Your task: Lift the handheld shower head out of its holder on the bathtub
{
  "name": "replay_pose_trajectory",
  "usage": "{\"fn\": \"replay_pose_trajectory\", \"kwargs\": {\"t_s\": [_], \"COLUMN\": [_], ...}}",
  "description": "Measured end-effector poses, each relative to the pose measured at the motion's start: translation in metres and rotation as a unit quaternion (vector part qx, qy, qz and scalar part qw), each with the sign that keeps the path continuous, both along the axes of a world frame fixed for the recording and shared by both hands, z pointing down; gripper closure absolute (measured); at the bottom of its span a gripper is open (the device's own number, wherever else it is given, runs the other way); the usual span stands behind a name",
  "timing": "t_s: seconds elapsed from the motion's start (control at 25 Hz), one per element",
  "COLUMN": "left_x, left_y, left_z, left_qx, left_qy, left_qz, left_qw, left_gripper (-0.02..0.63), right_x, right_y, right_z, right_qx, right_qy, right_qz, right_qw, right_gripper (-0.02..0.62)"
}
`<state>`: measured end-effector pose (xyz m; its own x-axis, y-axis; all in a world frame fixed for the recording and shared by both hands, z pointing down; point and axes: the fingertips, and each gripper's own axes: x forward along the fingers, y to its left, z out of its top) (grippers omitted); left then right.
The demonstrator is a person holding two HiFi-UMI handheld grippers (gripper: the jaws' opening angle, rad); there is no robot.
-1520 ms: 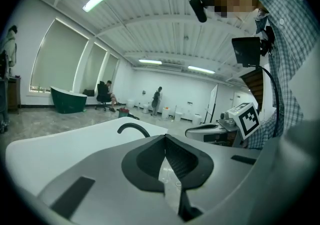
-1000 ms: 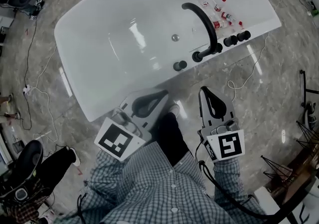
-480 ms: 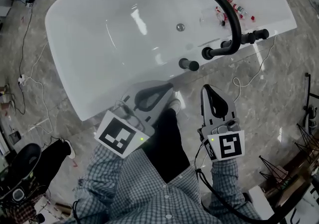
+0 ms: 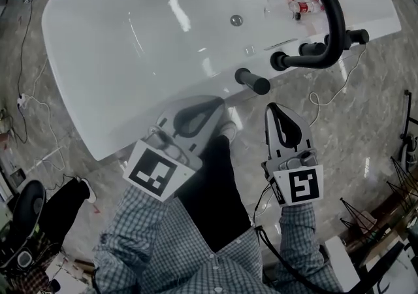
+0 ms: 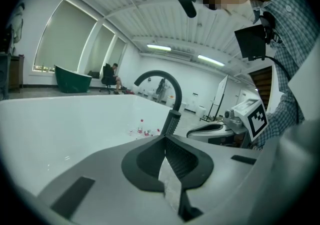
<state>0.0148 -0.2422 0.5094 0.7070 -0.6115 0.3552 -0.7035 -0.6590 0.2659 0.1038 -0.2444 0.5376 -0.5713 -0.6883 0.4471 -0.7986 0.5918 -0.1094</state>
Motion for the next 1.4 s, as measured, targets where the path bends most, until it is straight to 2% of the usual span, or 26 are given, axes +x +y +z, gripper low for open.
{"fn": "replay_pose_trajectory", "kwargs": {"t_s": [0.28, 0.4, 0.6, 0.76, 0.88, 0.96, 1.2, 1.4], "left_x": [0.005, 0.008, 0.015, 0.020, 0.026, 0.030, 0.044, 0.056], "left_y": [-0.008, -0.014, -0.016, -0.023, -0.027, -0.030, -0.033, -0.038], "left_z": [0.050, 0.062, 0.079, 0.091, 0.098, 0.101, 0.112, 0.111], "left_qx": [0.014, 0.015, 0.017, 0.022, 0.019, 0.018, 0.023, 0.037], "left_qy": [-0.045, -0.049, -0.071, -0.084, -0.087, -0.087, -0.089, -0.083], "left_qz": [0.038, 0.043, 0.084, 0.096, 0.106, 0.116, 0.144, 0.153], "left_qw": [0.9982, 0.9978, 0.9938, 0.9915, 0.9904, 0.9892, 0.9853, 0.9840], "left_gripper": [0.597, 0.597, 0.595, 0.594, 0.592, 0.577, 0.474, 0.449], "right_x": [-0.003, -0.003, -0.006, -0.009, -0.014, -0.018, -0.026, -0.038], "right_y": [-0.005, -0.008, -0.013, -0.017, -0.023, -0.027, -0.032, -0.038], "right_z": [0.037, 0.051, 0.072, 0.086, 0.092, 0.096, 0.110, 0.120], "right_qx": [-0.008, -0.019, -0.024, -0.024, -0.019, -0.013, -0.005, 0.011], "right_qy": [-0.020, -0.034, -0.014, -0.009, -0.011, -0.008, 0.010, 0.039], "right_qz": [-0.010, -0.005, -0.008, -0.018, -0.024, -0.028, -0.056, -0.080], "right_qw": [1.000, 0.999, 1.000, 1.000, 0.999, 1.000, 0.998, 0.996], "right_gripper": [0.575, 0.575, 0.575, 0.572, 0.491, 0.477, 0.459, 0.451]}}
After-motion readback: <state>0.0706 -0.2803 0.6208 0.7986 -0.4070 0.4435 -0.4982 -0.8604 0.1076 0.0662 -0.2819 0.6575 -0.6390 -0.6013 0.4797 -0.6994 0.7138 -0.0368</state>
